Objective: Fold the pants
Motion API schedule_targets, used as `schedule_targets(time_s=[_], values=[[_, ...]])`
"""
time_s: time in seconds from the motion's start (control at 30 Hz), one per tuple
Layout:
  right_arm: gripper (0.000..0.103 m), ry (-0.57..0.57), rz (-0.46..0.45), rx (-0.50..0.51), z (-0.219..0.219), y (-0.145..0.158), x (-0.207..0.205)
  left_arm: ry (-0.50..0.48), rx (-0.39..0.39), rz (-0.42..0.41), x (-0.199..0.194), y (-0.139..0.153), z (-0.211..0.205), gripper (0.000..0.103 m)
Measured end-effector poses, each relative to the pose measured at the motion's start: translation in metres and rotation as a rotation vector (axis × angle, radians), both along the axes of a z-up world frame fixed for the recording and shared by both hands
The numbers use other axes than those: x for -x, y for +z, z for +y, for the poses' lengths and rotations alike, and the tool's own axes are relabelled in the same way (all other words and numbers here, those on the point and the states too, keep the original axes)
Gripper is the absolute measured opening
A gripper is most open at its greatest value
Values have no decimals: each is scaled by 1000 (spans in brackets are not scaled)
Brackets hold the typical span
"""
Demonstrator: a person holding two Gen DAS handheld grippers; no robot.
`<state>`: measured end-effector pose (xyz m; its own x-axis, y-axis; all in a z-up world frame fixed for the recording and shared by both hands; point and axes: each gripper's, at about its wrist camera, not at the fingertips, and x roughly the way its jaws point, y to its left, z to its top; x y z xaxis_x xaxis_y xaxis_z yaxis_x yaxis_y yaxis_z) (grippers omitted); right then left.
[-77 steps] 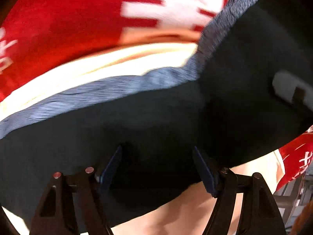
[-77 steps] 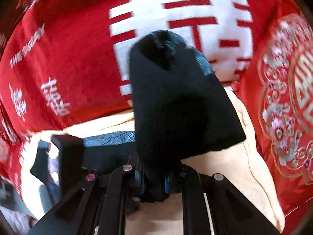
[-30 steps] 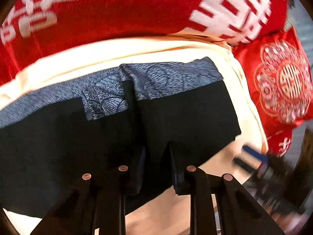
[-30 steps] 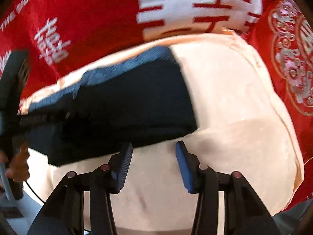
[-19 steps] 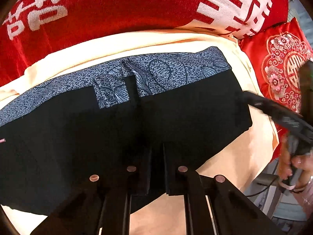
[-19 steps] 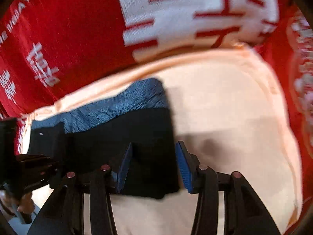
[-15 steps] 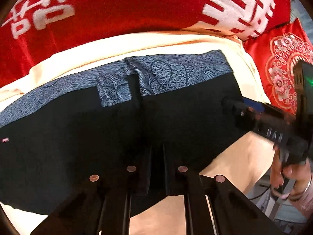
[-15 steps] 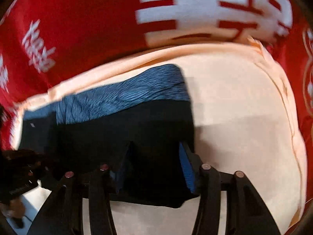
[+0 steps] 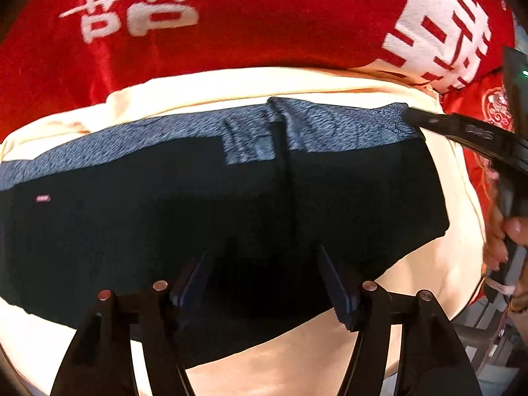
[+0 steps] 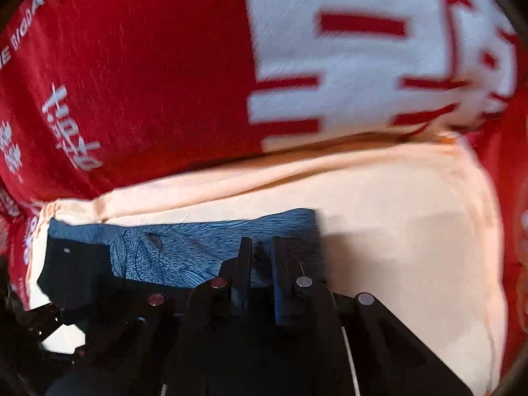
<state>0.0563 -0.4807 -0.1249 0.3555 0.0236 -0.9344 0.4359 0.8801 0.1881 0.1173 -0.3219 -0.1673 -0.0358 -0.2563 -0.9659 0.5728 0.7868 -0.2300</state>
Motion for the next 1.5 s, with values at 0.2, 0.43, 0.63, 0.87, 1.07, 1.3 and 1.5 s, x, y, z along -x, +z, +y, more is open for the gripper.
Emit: schedule_targets(time_s=[0.2,0.43,0.63,0.87,1.07,1.3,1.5], values=[[12,175,73,123,67,-25,-19,74,-35,-23,-5,0,21,69],[32,213,86,10,121,-25,-9,149,-113,-42,-17,-6,58,69],[47,206,91,-6,151,-16,3,204,-174,-44,-21,-13,91,69],[51,225,127,-12,177,-11,8,247,-198,-44,-25,-13,132,69],[60,253,157,17,206,-12,-1,285,-200,-38,-29,-12,166,69],[60,268,175,35,222,-8,-6,333,-197,-29,-34,-13,207,69],[61,297,200,56,238,-6,-7,364,-183,-18,-42,-15,232,69]])
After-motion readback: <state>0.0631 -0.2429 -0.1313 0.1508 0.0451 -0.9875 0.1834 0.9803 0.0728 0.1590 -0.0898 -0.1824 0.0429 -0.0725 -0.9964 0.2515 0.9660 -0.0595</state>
